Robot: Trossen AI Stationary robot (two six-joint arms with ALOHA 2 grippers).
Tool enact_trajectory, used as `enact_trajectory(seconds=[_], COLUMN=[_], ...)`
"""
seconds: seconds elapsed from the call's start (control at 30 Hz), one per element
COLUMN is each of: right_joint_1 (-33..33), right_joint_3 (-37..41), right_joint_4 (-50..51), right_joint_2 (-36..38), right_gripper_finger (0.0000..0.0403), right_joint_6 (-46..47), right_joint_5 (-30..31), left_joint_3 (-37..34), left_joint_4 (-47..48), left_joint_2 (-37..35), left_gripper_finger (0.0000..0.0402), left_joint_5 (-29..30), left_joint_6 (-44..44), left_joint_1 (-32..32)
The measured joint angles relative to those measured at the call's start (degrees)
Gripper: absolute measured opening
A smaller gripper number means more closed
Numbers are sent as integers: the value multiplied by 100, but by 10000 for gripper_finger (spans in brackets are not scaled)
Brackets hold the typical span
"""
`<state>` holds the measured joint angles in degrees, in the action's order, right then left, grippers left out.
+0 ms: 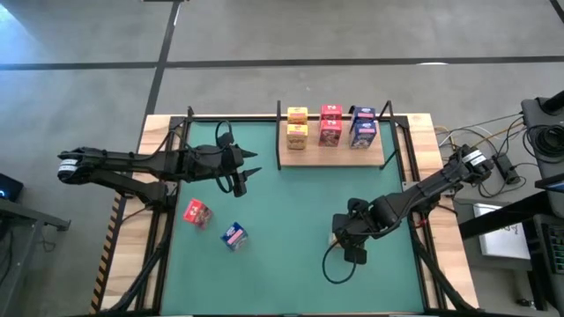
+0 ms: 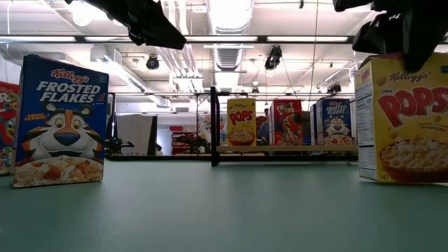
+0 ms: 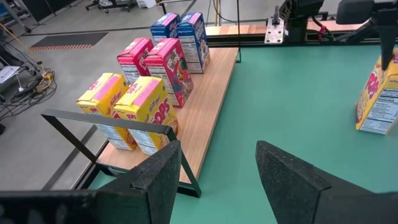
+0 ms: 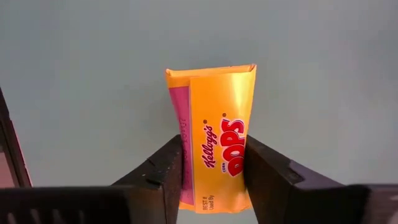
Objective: Stack cereal on shelf
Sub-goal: Put the yellow cereal box on the shelf aligned with the other yellow cereal boxes
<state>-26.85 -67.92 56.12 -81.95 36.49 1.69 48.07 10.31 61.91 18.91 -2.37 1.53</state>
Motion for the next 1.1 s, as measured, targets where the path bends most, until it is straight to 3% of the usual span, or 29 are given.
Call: enact_trajectory(seconds=[0.33, 0.5, 0.87, 1.1], right_joint_1=[63, 357, 1628, 2719], right_joint_3=[-113, -424, -1121, -1150], right_joint_4=[27, 81, 98, 11], right_joint_2=[2, 4, 7, -21], right_gripper_finger=[132, 130, 127, 127], right_joint_6=[-168, -568, -2638, -3627], right_joint_5=[-1, 336, 1192, 1244], left_joint_3=[0, 0, 0, 0], left_joint_4=[-2, -18, -35, -38], left_joint_2=[0, 0, 0, 0], left_gripper_finger=[192, 192, 192, 192], left_joint_5=[1, 1, -1, 1], left_joint_6=[0, -2, -28, -31], left_joint_1=[1, 0, 1, 0])
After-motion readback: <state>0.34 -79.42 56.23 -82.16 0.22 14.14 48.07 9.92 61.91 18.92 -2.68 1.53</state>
